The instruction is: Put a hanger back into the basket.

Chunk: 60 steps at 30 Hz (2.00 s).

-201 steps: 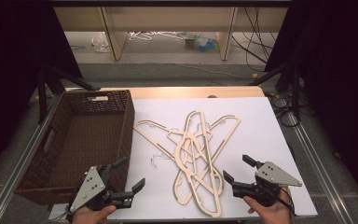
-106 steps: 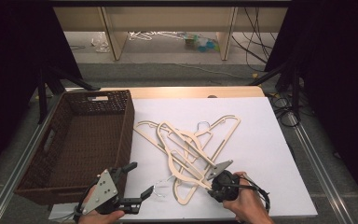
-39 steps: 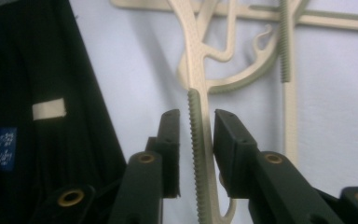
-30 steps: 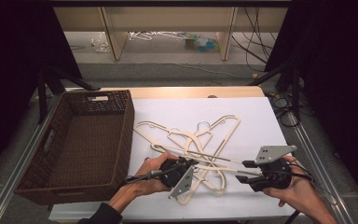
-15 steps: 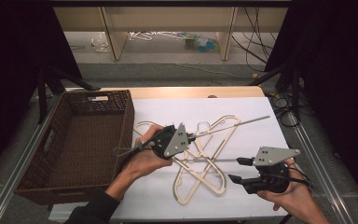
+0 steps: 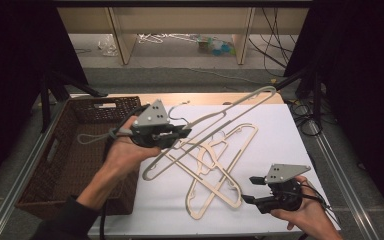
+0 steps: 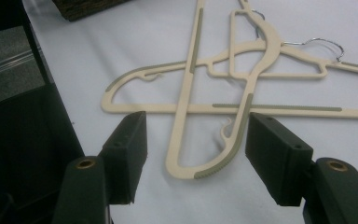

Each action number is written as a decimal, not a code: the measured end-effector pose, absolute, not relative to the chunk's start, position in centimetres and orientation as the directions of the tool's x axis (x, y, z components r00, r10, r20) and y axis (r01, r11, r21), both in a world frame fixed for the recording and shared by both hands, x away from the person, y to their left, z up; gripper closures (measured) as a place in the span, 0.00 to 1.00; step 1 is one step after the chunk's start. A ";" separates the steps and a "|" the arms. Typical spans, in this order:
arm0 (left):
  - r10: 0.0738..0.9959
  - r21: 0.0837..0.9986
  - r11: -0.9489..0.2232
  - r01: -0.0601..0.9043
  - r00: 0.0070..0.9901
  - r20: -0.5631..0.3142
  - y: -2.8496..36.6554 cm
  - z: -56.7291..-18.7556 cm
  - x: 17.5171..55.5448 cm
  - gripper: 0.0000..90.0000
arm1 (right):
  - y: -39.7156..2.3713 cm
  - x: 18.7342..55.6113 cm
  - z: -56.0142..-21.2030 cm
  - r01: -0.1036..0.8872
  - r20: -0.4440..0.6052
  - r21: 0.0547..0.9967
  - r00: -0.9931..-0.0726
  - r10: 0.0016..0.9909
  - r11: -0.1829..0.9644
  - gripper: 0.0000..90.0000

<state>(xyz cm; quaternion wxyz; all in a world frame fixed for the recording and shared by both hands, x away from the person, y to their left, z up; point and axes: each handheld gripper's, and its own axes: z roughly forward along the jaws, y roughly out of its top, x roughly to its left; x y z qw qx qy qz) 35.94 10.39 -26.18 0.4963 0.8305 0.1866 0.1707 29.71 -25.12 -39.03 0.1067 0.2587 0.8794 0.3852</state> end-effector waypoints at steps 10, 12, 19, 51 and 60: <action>0.551 0.897 -0.398 0.191 0.832 0.067 17.0 -20.5 34.3 0.95 | -24.8 29.7 -39.8 0.384 0.022 0.723 -0.844 0.535 0.575 0.43; 0.567 0.897 -0.394 0.199 0.821 0.066 18.1 -20.3 34.4 0.95 | -24.8 29.8 -39.9 0.388 0.025 0.718 -0.844 0.536 0.578 0.43; 0.650 0.901 -0.353 0.251 0.759 0.043 22.6 -21.4 35.1 0.95 | -24.9 29.9 -40.3 0.400 0.031 0.711 -0.840 0.542 0.579 0.41; 0.795 0.823 -0.412 0.391 0.595 0.115 33.6 -29.2 37.0 0.95 | -25.6 30.3 -40.9 0.456 0.046 0.729 -0.777 0.627 0.511 0.26; 0.817 0.780 -0.416 0.467 0.569 0.095 34.9 -31.5 37.3 0.95 | -25.7 30.4 -41.0 0.456 0.043 0.724 -0.779 0.625 0.518 0.26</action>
